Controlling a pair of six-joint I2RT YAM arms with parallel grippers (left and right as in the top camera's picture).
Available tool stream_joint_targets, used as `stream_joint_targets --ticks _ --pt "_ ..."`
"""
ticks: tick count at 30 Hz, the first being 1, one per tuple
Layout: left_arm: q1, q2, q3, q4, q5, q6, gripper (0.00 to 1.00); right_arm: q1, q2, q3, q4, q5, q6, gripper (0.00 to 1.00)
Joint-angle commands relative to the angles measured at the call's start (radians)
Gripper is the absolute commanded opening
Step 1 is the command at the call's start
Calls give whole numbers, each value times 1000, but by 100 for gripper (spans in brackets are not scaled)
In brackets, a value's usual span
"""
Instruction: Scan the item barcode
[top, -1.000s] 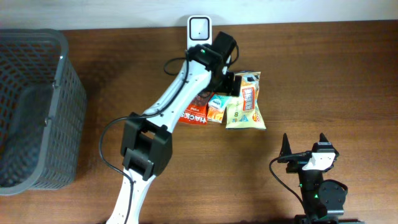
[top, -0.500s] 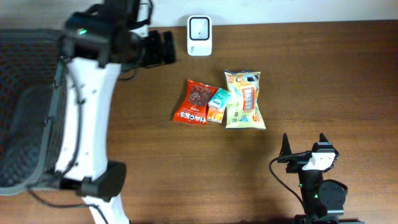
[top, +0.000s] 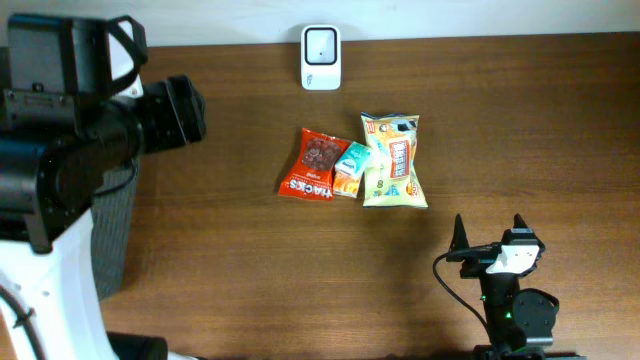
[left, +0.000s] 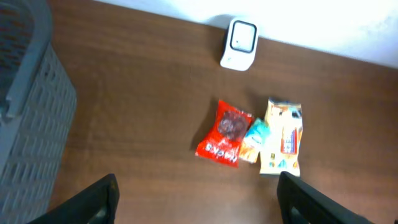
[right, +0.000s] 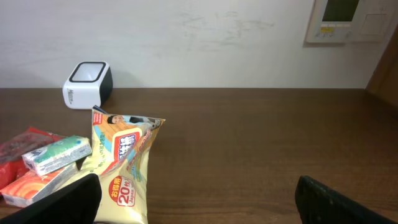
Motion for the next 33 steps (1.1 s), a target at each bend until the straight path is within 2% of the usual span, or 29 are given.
stream_joint_targets --ticks 1,3,7,11,22,28,33 --pt "-23 -21 -125 -1 13 60 81 -6 -6 -7 -4 6 3 98" --pt "-37 -22 -180 -1 48 60 86 -6 -6 -7 -4 6 3 99" --pt "-76 -22 -287 -1 172 60 89 -6 -6 -7 -4 6 3 99" --pt "-114 -22 -346 -1 174 60 99 -6 -6 -7 -4 6 3 98" --pt "-115 -22 -351 -1 166 60 99 -6 -6 -7 -4 6 3 98" --pt "-106 -21 -351 62 24 50 99 -6 -6 -7 -4 6 3 99" --pt "-71 -21 -351 154 -137 -73 99 -6 -6 -7 -4 6 3 99"
